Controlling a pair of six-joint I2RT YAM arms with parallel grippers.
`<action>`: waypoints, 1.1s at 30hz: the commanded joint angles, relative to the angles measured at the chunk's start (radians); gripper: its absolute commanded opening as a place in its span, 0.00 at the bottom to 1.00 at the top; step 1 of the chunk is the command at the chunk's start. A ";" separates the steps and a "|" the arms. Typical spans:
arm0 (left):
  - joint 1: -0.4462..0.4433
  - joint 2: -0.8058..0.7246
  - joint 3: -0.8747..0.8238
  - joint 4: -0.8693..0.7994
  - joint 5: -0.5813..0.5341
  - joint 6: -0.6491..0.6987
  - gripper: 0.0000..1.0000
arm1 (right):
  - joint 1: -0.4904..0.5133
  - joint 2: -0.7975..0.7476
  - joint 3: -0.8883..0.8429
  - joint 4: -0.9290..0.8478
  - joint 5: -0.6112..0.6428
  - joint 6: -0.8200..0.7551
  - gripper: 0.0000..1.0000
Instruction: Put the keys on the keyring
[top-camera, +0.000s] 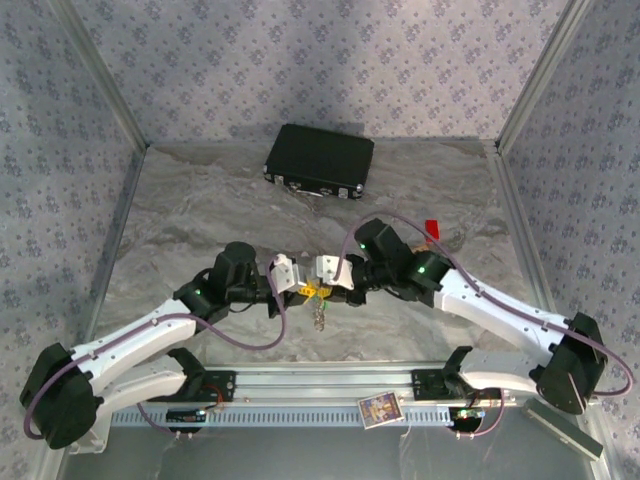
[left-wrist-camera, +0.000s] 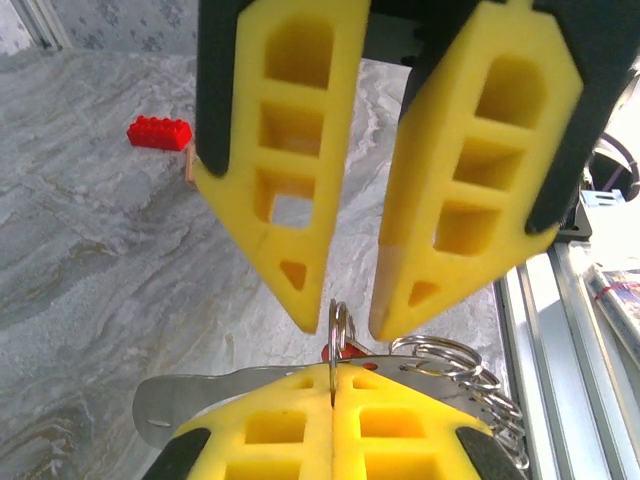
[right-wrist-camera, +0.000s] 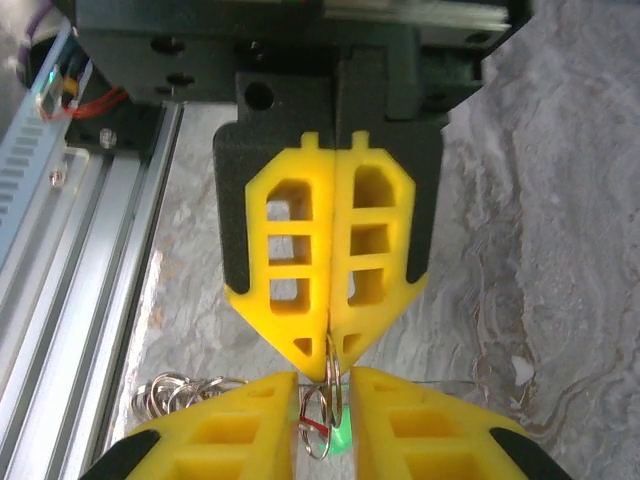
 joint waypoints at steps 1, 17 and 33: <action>-0.003 -0.026 -0.042 0.144 0.030 -0.057 0.00 | -0.042 -0.060 -0.073 0.102 -0.092 0.074 0.21; -0.003 -0.043 -0.115 0.316 0.023 -0.116 0.00 | -0.067 -0.028 -0.144 0.253 -0.176 0.164 0.19; -0.003 -0.044 -0.017 0.041 -0.036 -0.009 0.21 | -0.043 0.006 -0.012 -0.002 -0.080 0.011 0.00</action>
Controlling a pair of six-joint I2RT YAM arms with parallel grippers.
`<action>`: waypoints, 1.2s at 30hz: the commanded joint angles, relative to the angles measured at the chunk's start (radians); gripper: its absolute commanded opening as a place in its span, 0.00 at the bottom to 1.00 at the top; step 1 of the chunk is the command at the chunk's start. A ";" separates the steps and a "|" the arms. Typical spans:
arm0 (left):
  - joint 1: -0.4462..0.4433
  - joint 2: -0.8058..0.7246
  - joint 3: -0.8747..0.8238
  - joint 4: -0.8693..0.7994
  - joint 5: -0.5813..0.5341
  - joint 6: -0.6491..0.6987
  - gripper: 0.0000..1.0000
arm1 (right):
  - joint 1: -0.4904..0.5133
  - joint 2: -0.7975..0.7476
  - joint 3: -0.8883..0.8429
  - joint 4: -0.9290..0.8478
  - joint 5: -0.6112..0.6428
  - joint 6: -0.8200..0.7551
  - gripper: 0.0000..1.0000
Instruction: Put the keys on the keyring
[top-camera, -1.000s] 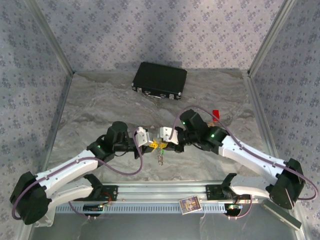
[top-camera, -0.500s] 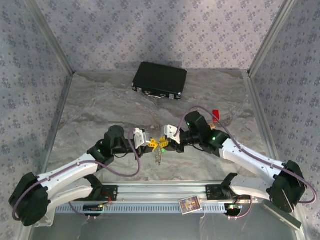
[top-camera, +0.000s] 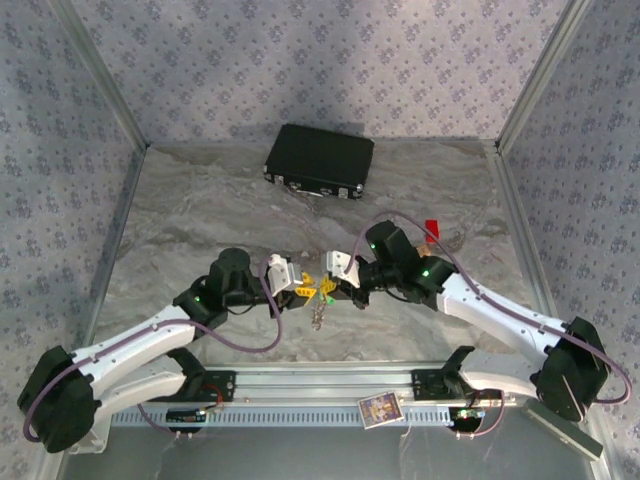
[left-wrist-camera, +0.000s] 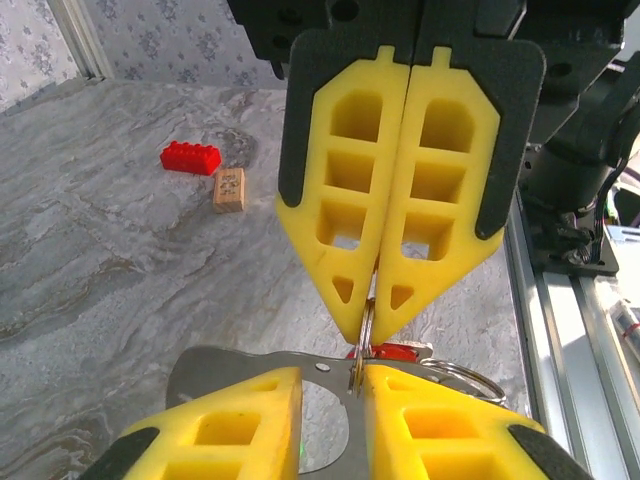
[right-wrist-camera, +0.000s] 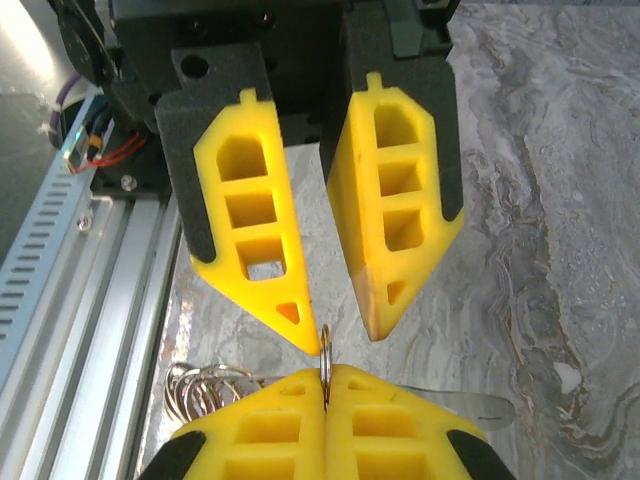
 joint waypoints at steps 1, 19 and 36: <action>-0.003 -0.017 0.052 -0.093 -0.002 0.055 0.21 | 0.014 0.014 0.080 -0.118 0.037 -0.084 0.00; -0.004 -0.009 0.070 -0.105 0.028 0.074 0.03 | 0.059 0.076 0.183 -0.190 0.045 -0.138 0.01; -0.004 -0.038 -0.051 0.157 0.038 -0.055 0.00 | -0.021 0.022 0.002 0.069 -0.089 0.047 0.26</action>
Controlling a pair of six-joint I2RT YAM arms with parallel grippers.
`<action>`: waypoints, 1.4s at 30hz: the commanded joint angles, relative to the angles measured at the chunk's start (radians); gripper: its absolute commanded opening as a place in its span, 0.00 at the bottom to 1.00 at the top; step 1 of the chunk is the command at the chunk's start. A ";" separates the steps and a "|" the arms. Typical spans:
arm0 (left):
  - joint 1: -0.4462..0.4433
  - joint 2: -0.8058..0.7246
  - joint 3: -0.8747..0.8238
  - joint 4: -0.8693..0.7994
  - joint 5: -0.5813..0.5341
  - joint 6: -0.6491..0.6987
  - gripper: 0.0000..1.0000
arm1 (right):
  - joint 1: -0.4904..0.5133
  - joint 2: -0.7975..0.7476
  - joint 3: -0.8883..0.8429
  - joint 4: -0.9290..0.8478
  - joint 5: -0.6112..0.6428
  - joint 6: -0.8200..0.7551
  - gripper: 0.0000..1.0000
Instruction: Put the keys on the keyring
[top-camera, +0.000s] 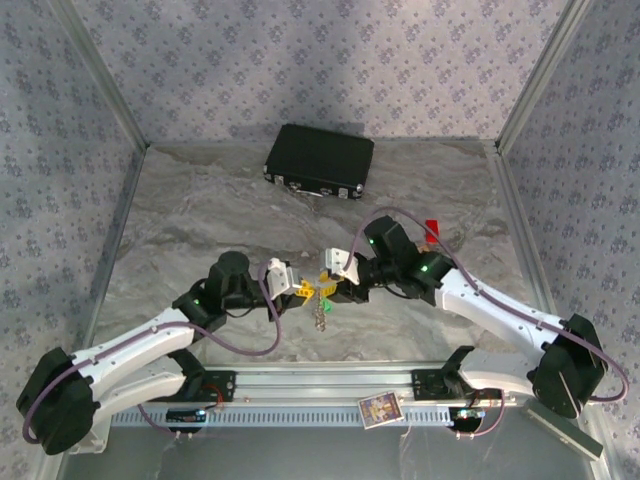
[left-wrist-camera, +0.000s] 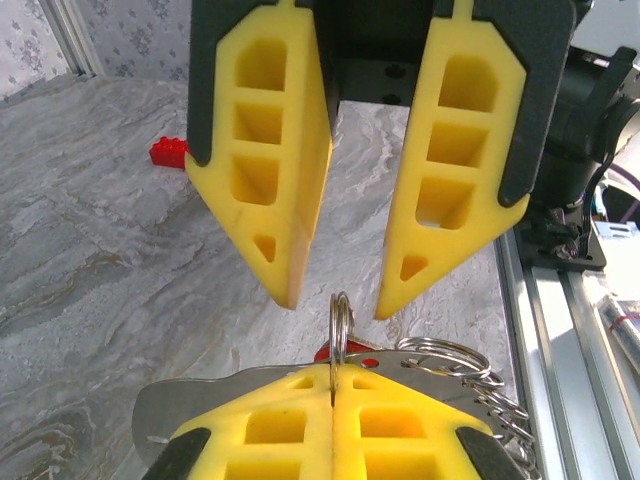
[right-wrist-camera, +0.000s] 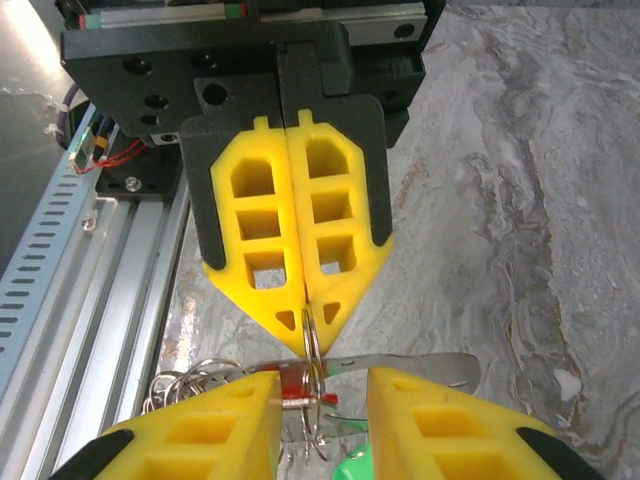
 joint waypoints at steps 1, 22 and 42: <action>-0.002 -0.020 -0.004 0.108 0.025 -0.031 0.00 | -0.003 0.004 -0.008 0.051 -0.045 0.040 0.24; -0.002 -0.013 0.088 -0.133 -0.025 0.065 0.23 | 0.027 0.052 0.152 -0.244 0.072 -0.129 0.00; -0.003 0.033 0.122 -0.133 0.032 0.099 0.00 | 0.056 0.077 0.200 -0.276 0.085 -0.144 0.05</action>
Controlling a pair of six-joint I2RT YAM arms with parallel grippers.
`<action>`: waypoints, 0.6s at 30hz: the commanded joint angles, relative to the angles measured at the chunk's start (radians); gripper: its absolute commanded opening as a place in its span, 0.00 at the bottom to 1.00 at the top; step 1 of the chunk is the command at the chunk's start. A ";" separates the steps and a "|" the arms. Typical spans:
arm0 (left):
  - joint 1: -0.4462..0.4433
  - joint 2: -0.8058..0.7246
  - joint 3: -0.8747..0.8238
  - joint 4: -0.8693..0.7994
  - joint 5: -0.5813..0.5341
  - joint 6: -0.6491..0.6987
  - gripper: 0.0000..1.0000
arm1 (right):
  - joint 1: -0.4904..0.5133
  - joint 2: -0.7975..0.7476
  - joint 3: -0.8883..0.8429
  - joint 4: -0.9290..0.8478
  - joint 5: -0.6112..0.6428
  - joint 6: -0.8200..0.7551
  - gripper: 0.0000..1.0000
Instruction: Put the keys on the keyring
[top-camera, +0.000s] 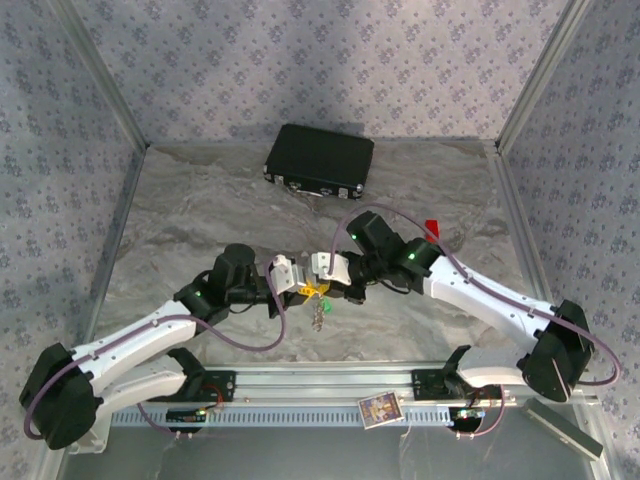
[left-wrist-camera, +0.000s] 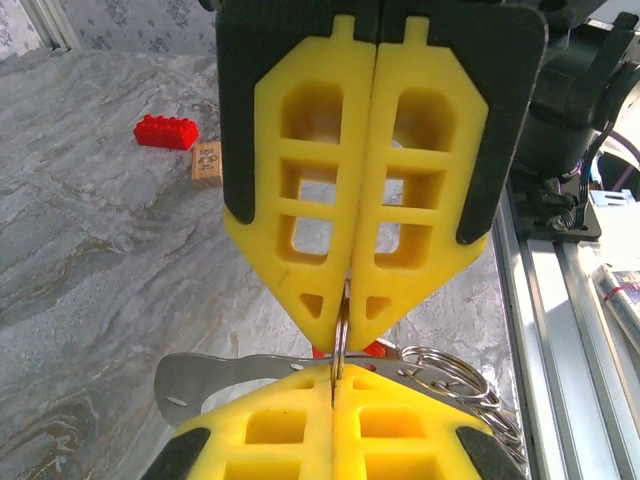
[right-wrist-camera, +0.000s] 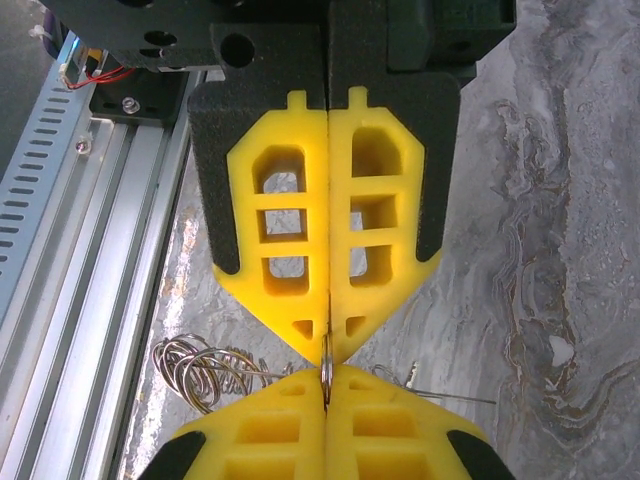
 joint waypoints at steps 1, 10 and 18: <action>-0.003 -0.014 0.013 0.048 0.022 0.007 0.00 | -0.015 -0.036 -0.011 0.030 -0.061 0.021 0.12; -0.005 -0.033 -0.096 0.264 0.027 -0.112 0.00 | -0.060 -0.151 -0.195 0.274 -0.122 0.165 0.33; -0.006 -0.029 -0.109 0.299 0.034 -0.121 0.00 | -0.077 -0.126 -0.228 0.315 -0.137 0.184 0.26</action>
